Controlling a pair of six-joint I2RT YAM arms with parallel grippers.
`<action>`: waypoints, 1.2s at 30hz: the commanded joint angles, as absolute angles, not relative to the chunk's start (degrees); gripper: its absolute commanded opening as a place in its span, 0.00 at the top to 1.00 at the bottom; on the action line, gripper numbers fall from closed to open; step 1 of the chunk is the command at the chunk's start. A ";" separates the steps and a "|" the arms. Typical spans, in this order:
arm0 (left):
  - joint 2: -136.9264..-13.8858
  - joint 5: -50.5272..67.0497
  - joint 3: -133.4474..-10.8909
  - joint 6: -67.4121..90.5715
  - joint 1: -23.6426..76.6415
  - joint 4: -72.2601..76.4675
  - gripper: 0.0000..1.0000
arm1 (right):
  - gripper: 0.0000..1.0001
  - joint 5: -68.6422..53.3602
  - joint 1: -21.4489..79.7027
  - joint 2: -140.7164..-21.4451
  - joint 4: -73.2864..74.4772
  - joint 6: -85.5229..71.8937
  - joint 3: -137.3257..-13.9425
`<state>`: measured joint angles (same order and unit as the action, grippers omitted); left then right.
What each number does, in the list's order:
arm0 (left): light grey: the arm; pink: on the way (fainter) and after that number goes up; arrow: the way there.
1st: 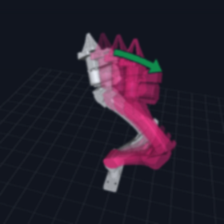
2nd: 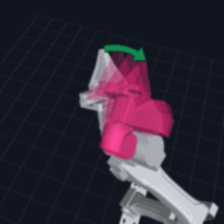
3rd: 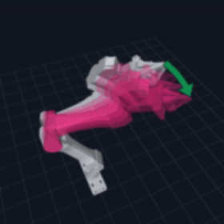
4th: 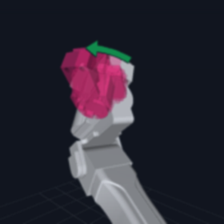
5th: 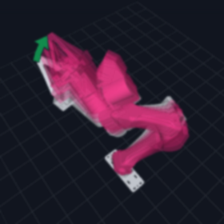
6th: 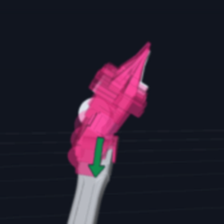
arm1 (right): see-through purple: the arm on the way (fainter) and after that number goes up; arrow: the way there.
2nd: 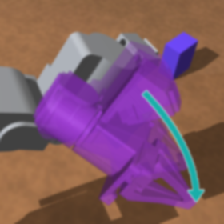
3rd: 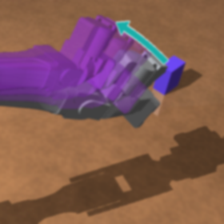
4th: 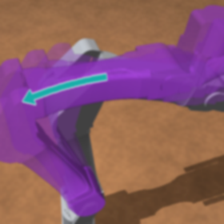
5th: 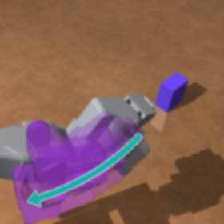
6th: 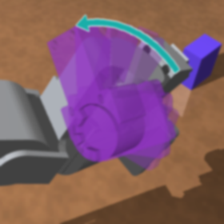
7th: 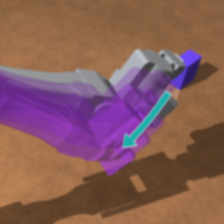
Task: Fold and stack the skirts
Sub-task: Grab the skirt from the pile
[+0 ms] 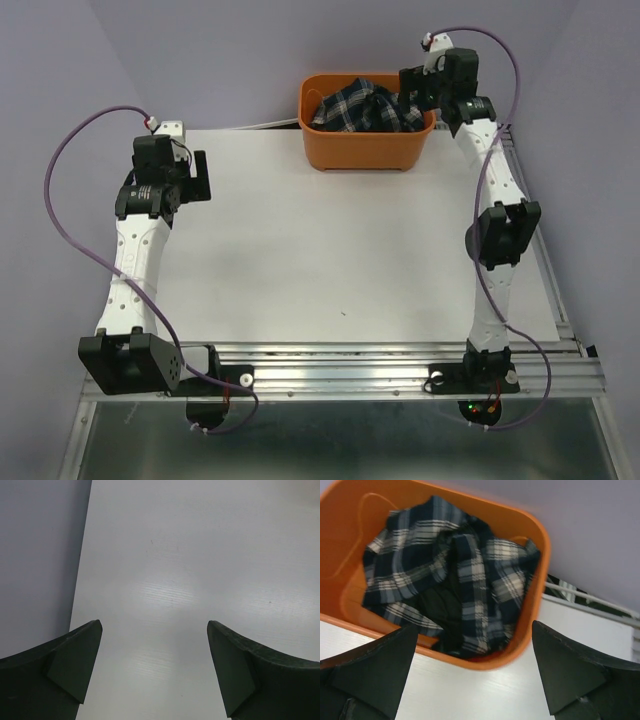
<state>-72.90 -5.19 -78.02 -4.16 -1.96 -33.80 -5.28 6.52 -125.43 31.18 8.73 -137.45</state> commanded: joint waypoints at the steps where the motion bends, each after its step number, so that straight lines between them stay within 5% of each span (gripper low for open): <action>1: -71.46 -7.03 -78.14 -3.43 -1.85 -34.98 0.02 | 0.00 -0.97 7.29 -131.99 20.40 6.33 -142.37; 15: -68.64 -10.19 -75.32 -2.11 -1.85 -35.24 0.01 | 0.01 2.55 7.29 -145.28 9.76 4.04 -142.73; 21: -68.47 -12.39 -75.23 -2.28 -1.85 -35.33 0.02 | 0.13 2.29 7.29 -148.80 9.23 5.62 -142.56; 36: -68.99 -11.70 -76.46 -2.46 -1.93 -35.94 0.01 | 0.24 -2.72 7.29 -151.08 34.96 15.89 -143.00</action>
